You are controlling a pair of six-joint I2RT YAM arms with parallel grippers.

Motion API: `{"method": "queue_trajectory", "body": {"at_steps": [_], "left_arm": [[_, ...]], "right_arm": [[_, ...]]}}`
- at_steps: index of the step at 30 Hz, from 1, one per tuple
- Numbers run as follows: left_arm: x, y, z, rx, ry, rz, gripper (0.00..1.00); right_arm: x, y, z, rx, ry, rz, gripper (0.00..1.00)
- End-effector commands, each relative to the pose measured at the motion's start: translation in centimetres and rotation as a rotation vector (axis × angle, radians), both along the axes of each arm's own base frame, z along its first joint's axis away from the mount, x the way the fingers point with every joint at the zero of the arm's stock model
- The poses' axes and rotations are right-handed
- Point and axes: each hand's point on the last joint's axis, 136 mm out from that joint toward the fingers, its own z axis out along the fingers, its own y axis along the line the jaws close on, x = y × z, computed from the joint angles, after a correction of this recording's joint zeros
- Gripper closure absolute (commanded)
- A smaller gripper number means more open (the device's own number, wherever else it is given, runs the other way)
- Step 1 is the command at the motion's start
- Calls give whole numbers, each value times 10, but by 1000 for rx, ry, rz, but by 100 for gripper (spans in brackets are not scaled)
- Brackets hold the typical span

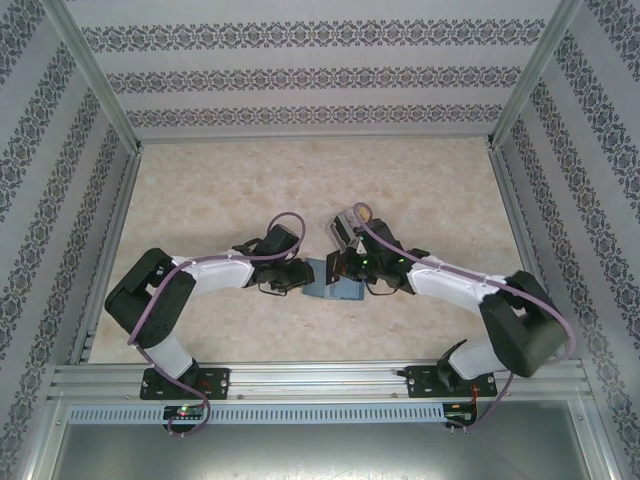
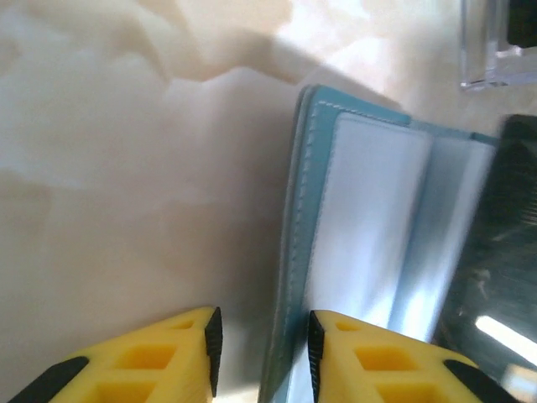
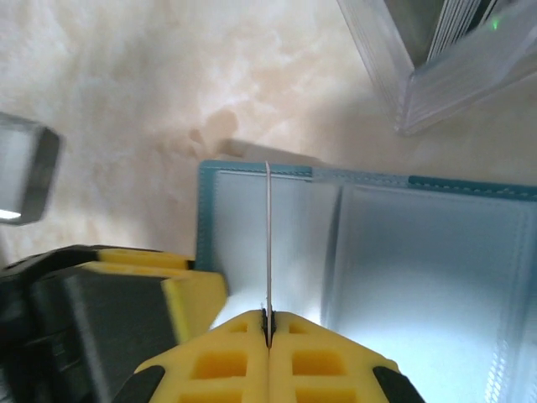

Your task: Put the credit cards into the card holder

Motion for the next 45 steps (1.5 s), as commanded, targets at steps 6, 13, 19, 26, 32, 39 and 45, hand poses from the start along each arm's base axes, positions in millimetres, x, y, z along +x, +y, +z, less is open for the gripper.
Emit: {"method": "queue_trajectory", "body": {"at_steps": [6, 13, 19, 26, 32, 39, 45], "left_arm": [[-1, -4, -4, -5, 20, -28, 72], [-1, -5, -4, -3, 18, -32, 81], [-4, -3, -9, 23, 32, -44, 84], [-5, -2, -11, 29, 37, -45, 83], [-7, -1, -15, 38, 46, -44, 83], [-7, 0, -18, 44, 53, -43, 84], [-7, 2, -17, 55, 52, -37, 84]], "right_arm": [[-11, -68, 4, -223, -39, -86, 100], [-10, -44, 6, -93, -29, -31, 100], [-6, -12, 4, -9, -11, 22, 100], [-5, -1, -25, -2, 46, 40, 100], [-13, 1, -56, 8, 110, 50, 100], [-15, 5, -66, 35, 133, 47, 100], [-21, -1, -64, 27, 143, 48, 100]]}}
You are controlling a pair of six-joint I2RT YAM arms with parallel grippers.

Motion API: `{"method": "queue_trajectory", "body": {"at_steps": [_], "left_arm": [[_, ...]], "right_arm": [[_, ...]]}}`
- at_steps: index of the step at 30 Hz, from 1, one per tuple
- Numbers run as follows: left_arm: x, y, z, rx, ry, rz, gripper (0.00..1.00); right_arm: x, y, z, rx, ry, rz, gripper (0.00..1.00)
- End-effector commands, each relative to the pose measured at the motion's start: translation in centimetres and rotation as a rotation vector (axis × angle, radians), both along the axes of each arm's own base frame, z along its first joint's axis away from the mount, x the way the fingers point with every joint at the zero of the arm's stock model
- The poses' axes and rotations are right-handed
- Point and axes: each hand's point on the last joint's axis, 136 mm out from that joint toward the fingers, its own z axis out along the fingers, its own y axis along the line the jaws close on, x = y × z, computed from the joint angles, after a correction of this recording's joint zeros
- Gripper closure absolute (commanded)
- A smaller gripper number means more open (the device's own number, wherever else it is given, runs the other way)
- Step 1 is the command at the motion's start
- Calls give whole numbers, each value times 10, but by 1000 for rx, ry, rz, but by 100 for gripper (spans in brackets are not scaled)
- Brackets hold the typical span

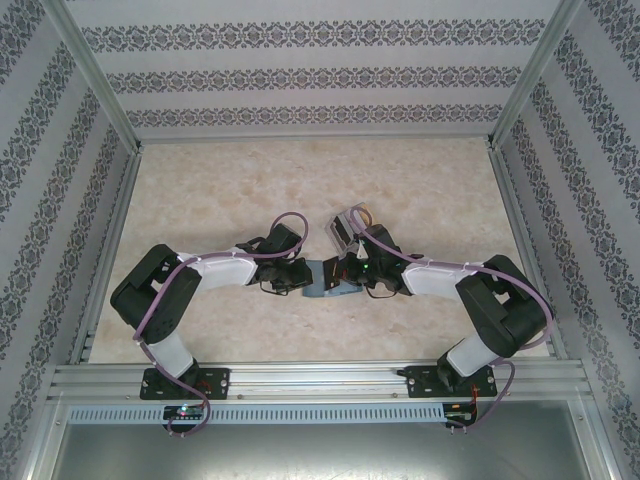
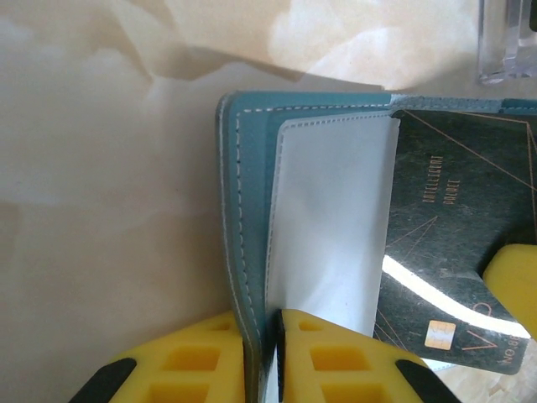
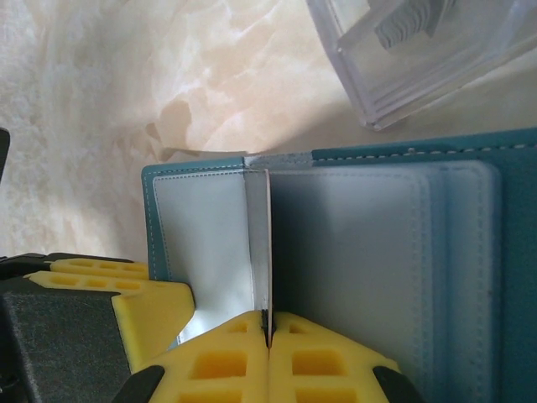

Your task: Put the credit cards into the card holder

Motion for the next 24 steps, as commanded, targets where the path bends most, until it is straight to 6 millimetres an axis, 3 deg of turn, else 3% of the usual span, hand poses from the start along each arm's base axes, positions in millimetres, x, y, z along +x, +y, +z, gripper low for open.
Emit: {"method": "queue_trajectory", "body": {"at_steps": [1, 5, 14, 19, 24], "left_arm": [[-5, 4, -10, 44, 28, -15, 84], [-5, 4, -11, 44, 30, -12, 84], [-6, 3, -13, 42, 32, -18, 83], [-6, 7, -14, 74, 29, -27, 80], [-6, 13, -14, 108, 20, -33, 79]], "right_arm": [[-23, -12, -21, -39, 87, 4, 100], [-26, -16, -20, -23, 88, -11, 100], [-19, 2, -17, 56, 90, 9, 100], [-16, 2, -18, 73, 96, 0, 100], [-8, 4, -1, 152, 77, -6, 100]]}}
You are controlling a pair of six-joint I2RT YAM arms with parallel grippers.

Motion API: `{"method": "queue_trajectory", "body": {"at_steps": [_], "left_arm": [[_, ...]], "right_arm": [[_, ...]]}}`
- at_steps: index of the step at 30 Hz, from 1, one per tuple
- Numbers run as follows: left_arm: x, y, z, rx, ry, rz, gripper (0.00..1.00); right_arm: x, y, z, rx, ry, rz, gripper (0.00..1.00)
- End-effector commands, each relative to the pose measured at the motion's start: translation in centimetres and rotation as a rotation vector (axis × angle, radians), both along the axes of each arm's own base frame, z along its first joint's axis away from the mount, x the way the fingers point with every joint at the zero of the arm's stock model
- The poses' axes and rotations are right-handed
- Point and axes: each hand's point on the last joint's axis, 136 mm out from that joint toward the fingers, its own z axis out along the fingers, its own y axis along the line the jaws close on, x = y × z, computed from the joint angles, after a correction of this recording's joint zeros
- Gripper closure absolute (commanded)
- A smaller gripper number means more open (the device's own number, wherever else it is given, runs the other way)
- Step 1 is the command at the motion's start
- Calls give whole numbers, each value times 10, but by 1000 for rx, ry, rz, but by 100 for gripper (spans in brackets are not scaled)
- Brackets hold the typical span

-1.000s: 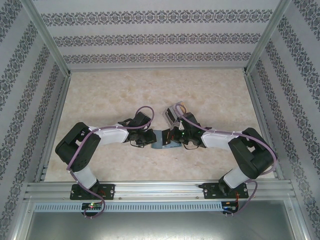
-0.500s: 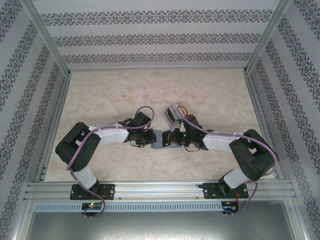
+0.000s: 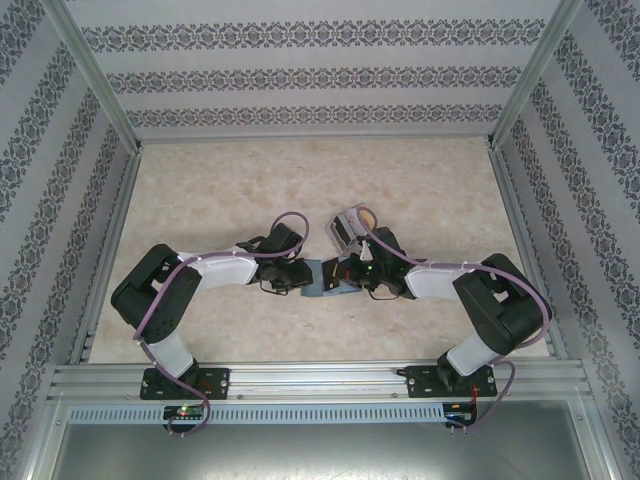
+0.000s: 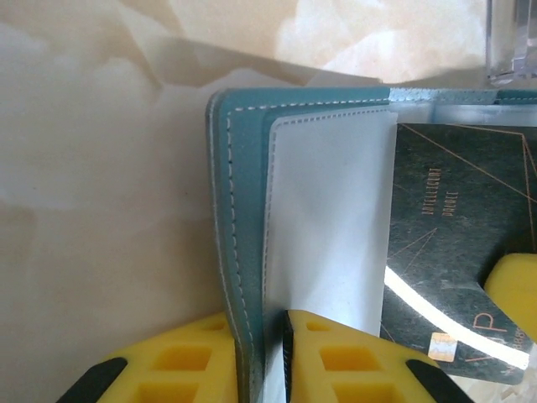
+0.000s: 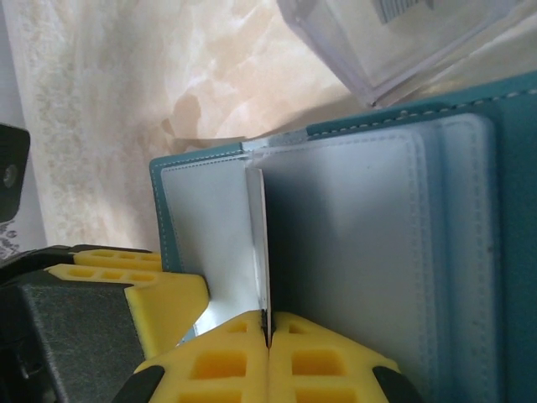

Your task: Put the credit cards into the card holder

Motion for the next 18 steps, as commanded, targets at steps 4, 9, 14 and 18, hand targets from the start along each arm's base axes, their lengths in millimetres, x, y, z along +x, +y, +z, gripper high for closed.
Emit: {"method": "queue_trajectory", "body": {"at_steps": [4, 9, 14, 18], "left_arm": [[-7, 9, -15, 76, 33, -26, 80], [-7, 8, -16, 72, 34, -23, 79], [-7, 9, -13, 75, 25, -22, 79], [-6, 8, -11, 71, 20, -22, 79]], "right_arm": [[-4, 13, 7, 98, 34, 22, 100], [-5, 12, -5, 81, 57, 9, 100], [-12, 8, -21, 4, 71, 27, 100], [-15, 14, -26, -43, 67, 64, 99]]}}
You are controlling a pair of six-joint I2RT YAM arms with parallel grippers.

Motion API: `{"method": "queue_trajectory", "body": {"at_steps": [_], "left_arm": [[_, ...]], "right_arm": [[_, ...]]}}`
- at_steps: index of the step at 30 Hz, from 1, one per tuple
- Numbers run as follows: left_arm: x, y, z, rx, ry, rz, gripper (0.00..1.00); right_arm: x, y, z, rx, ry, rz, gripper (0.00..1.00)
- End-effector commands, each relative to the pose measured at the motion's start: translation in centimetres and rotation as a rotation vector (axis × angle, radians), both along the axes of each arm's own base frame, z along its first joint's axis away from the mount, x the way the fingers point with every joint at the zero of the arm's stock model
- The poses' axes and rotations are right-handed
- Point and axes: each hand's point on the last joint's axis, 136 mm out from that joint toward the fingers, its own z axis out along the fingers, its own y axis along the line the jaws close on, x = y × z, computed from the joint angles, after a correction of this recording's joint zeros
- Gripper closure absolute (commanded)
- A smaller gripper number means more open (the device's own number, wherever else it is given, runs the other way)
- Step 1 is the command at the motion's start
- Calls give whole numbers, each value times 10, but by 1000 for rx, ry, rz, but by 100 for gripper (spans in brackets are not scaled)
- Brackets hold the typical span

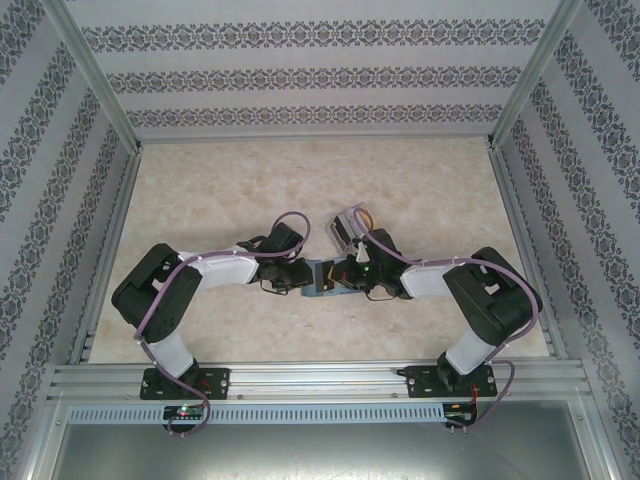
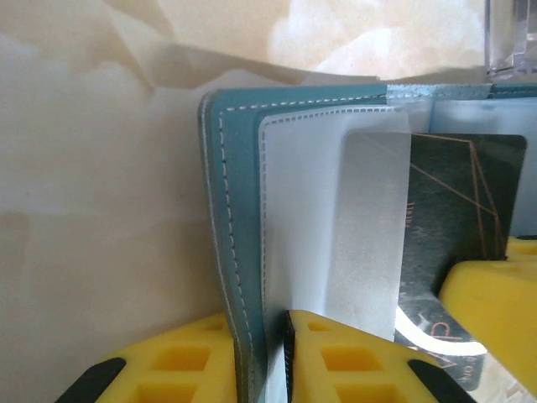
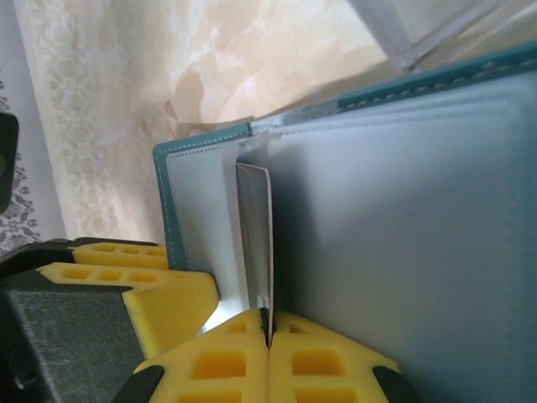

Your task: Put the credit cards into the card holder

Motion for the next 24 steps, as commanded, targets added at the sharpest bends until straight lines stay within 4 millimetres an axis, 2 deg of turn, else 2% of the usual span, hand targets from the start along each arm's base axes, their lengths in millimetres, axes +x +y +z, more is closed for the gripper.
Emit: {"method": "queue_trajectory", "body": {"at_steps": [1, 10, 14, 18, 24], "left_arm": [[-5, 8, -10, 63, 20, -10, 79], [-5, 8, -7, 55, 9, -7, 69], [-6, 11, -9, 73, 13, -8, 71], [-7, 12, -11, 77, 17, -6, 74], [-7, 12, -11, 74, 16, -6, 76]], "right_arm": [[-11, 1, -18, -95, 28, 46, 99], [-11, 7, -21, -140, 29, 75, 96], [-11, -1, -15, -201, 9, 84, 82], [-9, -9, -6, -256, -14, 89, 74], [-6, -11, -3, -301, -13, 87, 72]]}}
